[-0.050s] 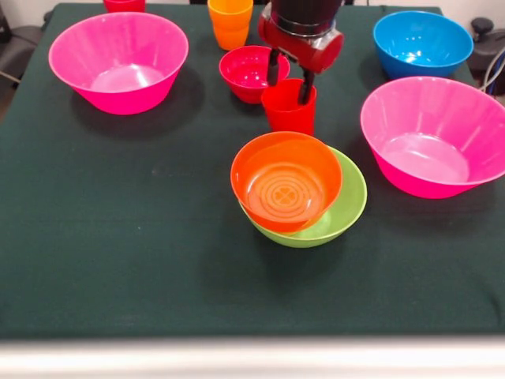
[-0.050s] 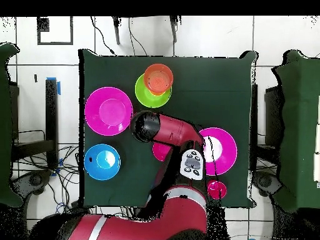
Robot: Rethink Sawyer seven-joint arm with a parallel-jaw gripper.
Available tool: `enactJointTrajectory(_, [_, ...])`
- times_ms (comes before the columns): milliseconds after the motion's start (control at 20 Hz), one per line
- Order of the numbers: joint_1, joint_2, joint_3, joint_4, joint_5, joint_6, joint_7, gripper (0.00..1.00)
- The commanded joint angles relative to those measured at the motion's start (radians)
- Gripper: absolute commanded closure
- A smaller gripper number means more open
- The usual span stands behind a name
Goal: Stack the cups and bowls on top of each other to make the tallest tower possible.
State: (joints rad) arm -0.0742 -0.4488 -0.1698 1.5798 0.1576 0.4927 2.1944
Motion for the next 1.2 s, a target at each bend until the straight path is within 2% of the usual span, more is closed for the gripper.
enactJointTrajectory(50, [0.020,0.109,0.072,-0.081,0.021,-0.047,0.134,0.00])
enactJointTrajectory(550, [-0.006,0.099,0.075,-0.061,0.021,-0.044,0.118,0.00])
enactJointTrajectory(850, [0.000,0.091,0.066,-0.061,0.013,-0.046,0.116,0.00])
enactJointTrajectory(900, [0.000,0.089,0.064,-0.061,0.006,-0.048,0.109,1.00])
enactJointTrajectory(1200, [0.024,0.083,0.046,-0.058,-0.016,-0.067,0.105,1.00])
